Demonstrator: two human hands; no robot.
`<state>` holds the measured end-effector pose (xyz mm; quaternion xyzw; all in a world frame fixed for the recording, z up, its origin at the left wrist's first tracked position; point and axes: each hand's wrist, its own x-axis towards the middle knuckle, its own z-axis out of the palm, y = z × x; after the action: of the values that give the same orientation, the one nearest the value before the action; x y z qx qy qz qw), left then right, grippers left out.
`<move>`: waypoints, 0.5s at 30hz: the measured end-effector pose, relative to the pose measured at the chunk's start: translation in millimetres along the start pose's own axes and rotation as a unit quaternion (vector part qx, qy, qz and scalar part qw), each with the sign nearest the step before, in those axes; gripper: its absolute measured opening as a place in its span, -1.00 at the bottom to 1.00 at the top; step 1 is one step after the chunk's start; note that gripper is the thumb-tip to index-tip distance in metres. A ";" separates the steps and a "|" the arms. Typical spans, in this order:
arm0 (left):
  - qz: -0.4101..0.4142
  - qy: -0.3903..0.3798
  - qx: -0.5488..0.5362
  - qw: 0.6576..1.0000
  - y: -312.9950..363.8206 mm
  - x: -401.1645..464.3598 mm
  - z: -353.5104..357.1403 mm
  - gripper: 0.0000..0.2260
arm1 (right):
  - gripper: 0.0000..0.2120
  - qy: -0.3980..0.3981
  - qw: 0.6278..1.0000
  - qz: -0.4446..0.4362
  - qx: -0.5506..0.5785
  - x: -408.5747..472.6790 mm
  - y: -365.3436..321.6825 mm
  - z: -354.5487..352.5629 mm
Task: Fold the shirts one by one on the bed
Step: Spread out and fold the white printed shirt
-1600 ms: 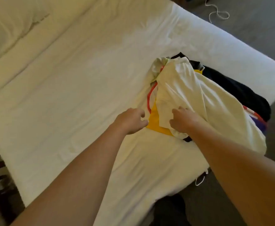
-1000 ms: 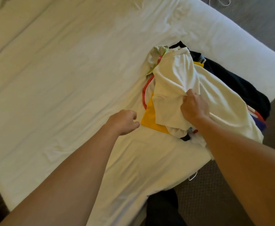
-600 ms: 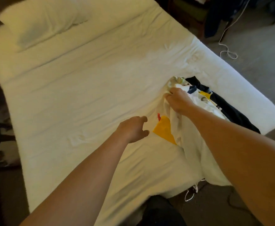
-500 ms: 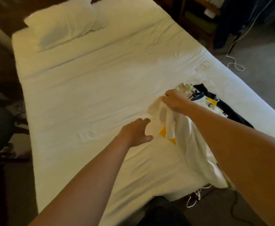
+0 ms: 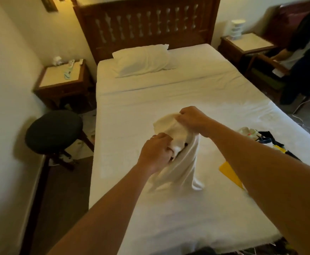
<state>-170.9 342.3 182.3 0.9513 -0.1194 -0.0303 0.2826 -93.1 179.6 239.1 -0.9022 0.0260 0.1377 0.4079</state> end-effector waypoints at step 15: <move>-0.013 0.149 -0.109 0.983 26.8 29.6 -157.2 -0.85 | -0.60 0.003 0.984 -0.172 0.036 -38.5 -62.8 35.1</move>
<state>-128.1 396.7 329.0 0.9102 -0.0599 0.0952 0.3987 -128.0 244.9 273.1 -0.8783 -0.1233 0.0622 0.4578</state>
